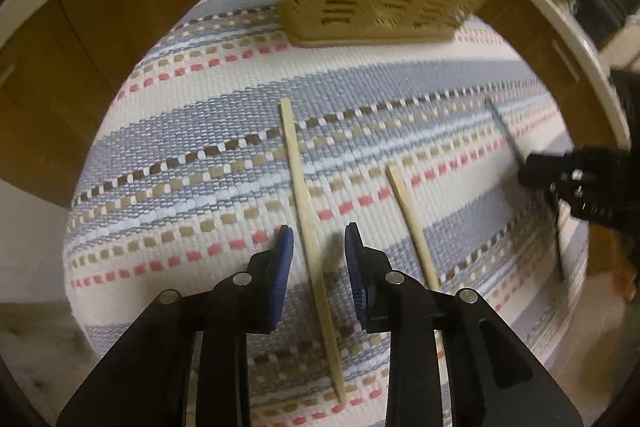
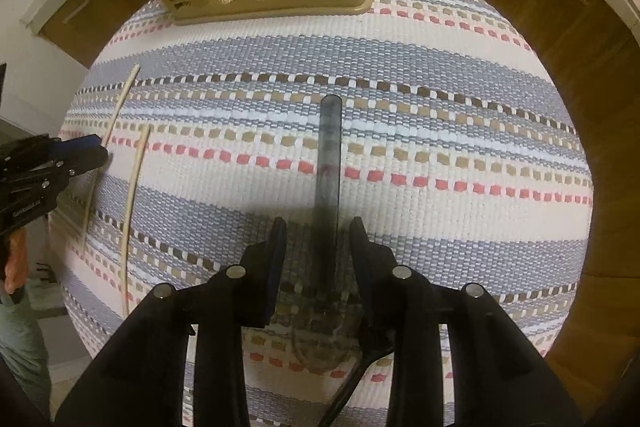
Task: Organize utensils
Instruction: 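Close the left tool on a wooden chopstick while the right tool grasps a clear spoon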
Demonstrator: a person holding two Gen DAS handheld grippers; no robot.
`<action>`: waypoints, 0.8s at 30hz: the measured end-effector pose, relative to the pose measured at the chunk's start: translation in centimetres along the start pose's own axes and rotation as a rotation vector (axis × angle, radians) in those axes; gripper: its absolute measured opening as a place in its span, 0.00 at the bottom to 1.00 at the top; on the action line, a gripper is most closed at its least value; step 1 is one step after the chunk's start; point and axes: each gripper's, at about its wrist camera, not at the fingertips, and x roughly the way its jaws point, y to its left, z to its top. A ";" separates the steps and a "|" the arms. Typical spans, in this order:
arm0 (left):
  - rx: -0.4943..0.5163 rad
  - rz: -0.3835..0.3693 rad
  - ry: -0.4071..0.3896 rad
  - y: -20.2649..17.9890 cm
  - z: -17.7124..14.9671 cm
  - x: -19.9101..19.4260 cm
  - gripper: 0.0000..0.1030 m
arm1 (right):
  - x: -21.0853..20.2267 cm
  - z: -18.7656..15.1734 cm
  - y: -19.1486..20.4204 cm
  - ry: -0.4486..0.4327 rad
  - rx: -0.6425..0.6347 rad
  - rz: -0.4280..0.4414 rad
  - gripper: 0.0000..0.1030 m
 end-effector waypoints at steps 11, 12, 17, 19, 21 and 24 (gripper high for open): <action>0.064 0.126 -0.024 -3.0 0.3 1.0 0.09 | 0.8 -1.1 3.0 -0.037 -0.084 -0.087 0.10; 0.063 0.139 -0.028 -3.1 0.2 1.1 0.06 | 0.7 -1.2 3.0 -0.039 -0.085 -0.084 0.10; 0.032 0.097 -0.098 -2.7 -0.2 0.2 0.04 | -0.6 -2.1 2.4 -0.078 -0.083 -0.032 0.10; -0.004 0.061 -0.155 -1.9 -0.6 -1.2 0.04 | -1.6 -2.4 2.3 -0.120 -0.081 -0.002 0.10; -0.042 0.016 -0.242 -1.4 -0.8 -3.1 0.04 | -2.8 -2.6 2.1 -0.163 -0.082 0.024 0.10; -0.076 -0.029 -0.348 -1.4 -0.9 -5.7 0.04 | -5.2 -2.9 2.2 -0.247 -0.093 0.057 0.10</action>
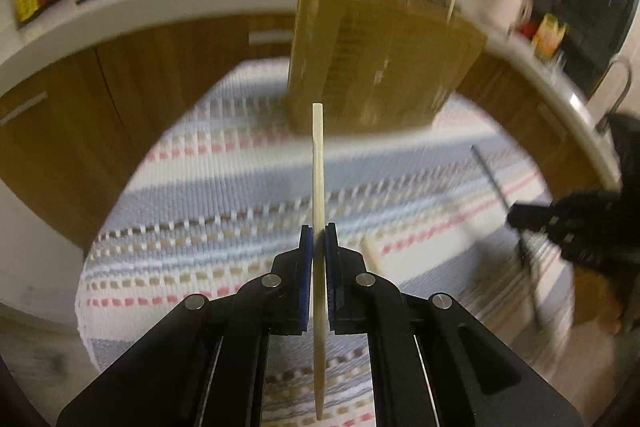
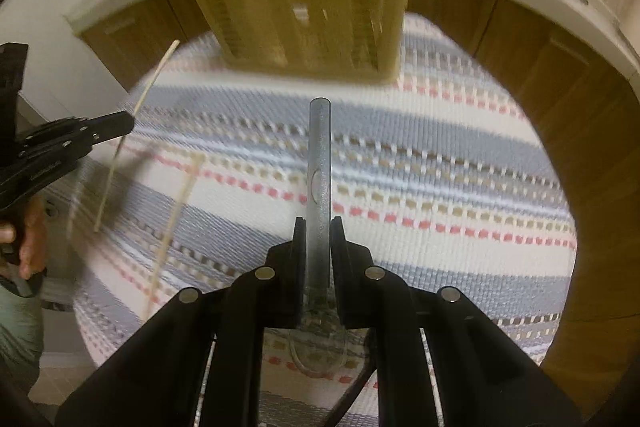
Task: Organize utensils
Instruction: 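Lift the chopstick with the left tool while the right tool carries the spoon over the basket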
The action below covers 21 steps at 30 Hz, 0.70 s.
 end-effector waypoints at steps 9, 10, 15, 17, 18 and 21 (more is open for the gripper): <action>-0.004 -0.134 -0.379 -1.6 3.4 -7.2 0.04 | -7.3 2.4 -0.9 -0.292 0.024 0.084 0.10; -0.007 -0.150 -0.423 -1.8 4.0 -7.9 0.04 | -8.1 2.8 -1.3 -0.332 0.033 0.085 0.10; -0.007 -0.192 -0.570 -3.4 7.3 -9.3 0.04 | -9.7 5.7 -2.4 -0.468 0.070 0.083 0.10; 0.000 -0.179 -0.617 -3.9 8.2 -9.2 0.04 | -9.9 6.8 -2.9 -0.513 0.086 0.085 0.10; 0.002 -0.177 -0.643 -4.1 8.8 -9.1 0.04 | -10.1 7.3 -3.1 -0.536 0.091 0.082 0.10; -0.003 -0.160 -0.715 -4.3 10.1 -9.2 0.04 | -10.2 8.9 -3.5 -0.614 0.095 0.048 0.10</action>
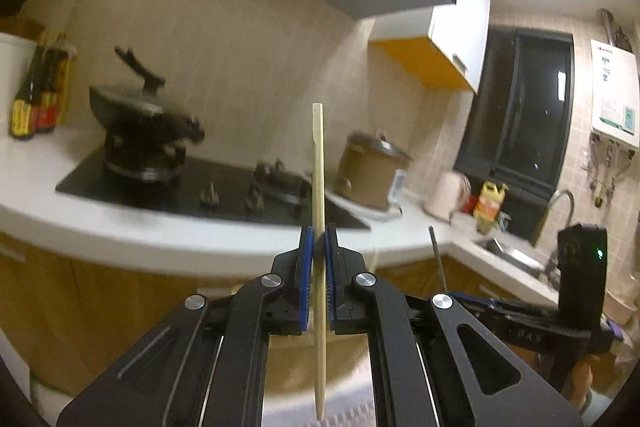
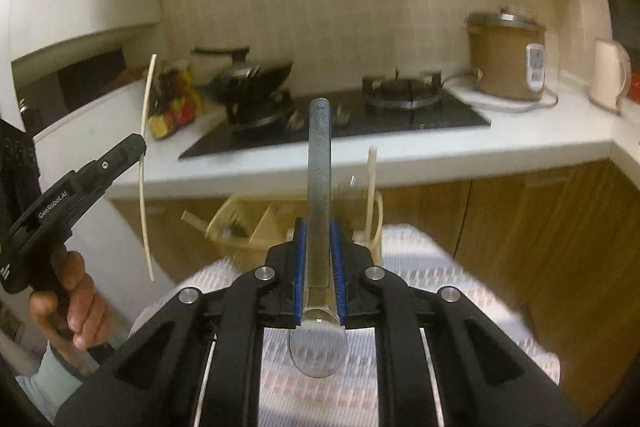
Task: Organize utensils
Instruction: 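Lift the chopstick with the left tool while the right tool carries the spoon over the basket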
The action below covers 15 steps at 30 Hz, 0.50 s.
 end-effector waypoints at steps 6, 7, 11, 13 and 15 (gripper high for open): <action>-0.008 0.030 -0.106 0.5 1.3 2.9 0.04 | 1.9 1.8 0.1 -0.114 -0.035 -0.040 0.10; -0.010 0.036 -0.113 0.6 1.2 3.6 0.04 | 2.4 2.1 0.1 -0.128 -0.039 -0.038 0.10; 0.001 0.063 -0.121 1.3 0.6 5.8 0.04 | 3.9 2.5 -0.2 -0.172 -0.050 -0.052 0.10; 0.000 0.070 -0.113 1.7 0.2 6.8 0.04 | 4.9 2.7 -0.8 -0.181 -0.041 -0.051 0.10; -0.001 0.083 -0.108 2.3 -0.4 7.8 0.04 | 5.7 2.8 -1.6 -0.180 -0.022 -0.042 0.10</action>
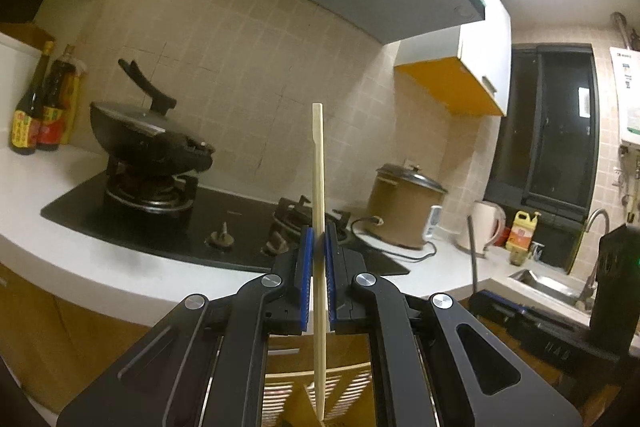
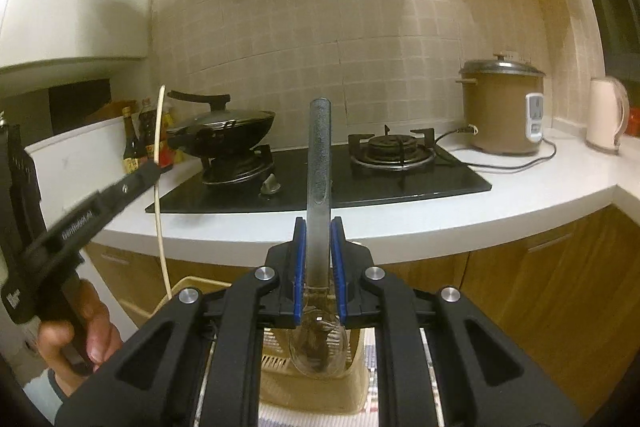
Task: Organize utensils
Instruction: 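Lift the chopstick with the left tool while the right tool carries the spoon over the basket, then open both tools above the basket to drop the chopstick and spoon in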
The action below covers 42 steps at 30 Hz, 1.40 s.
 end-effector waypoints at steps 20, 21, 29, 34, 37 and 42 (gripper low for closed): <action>-0.041 0.038 0.043 3.0 -3.4 2.6 0.04 | 3.0 -3.2 -0.1 0.009 -0.046 -0.036 0.10; -0.036 0.037 0.049 3.0 -3.5 2.5 0.04 | 2.9 -3.4 -0.3 0.017 -0.040 -0.030 0.10; -0.018 0.015 0.096 3.0 -4.0 0.7 0.12 | 0.3 -3.2 -1.6 0.044 0.008 -0.003 0.11; -0.009 0.023 0.100 3.1 -3.7 -1.4 0.26 | -2.1 -3.9 -1.5 0.070 0.006 0.007 0.11; -0.011 0.020 0.102 3.0 -3.2 -2.7 0.26 | -3.6 -4.2 -1.4 0.087 0.012 0.017 0.19; 0.003 -0.005 0.100 2.0 -2.1 -6.2 0.26 | -6.4 -4.5 -0.3 0.144 -0.001 0.062 0.28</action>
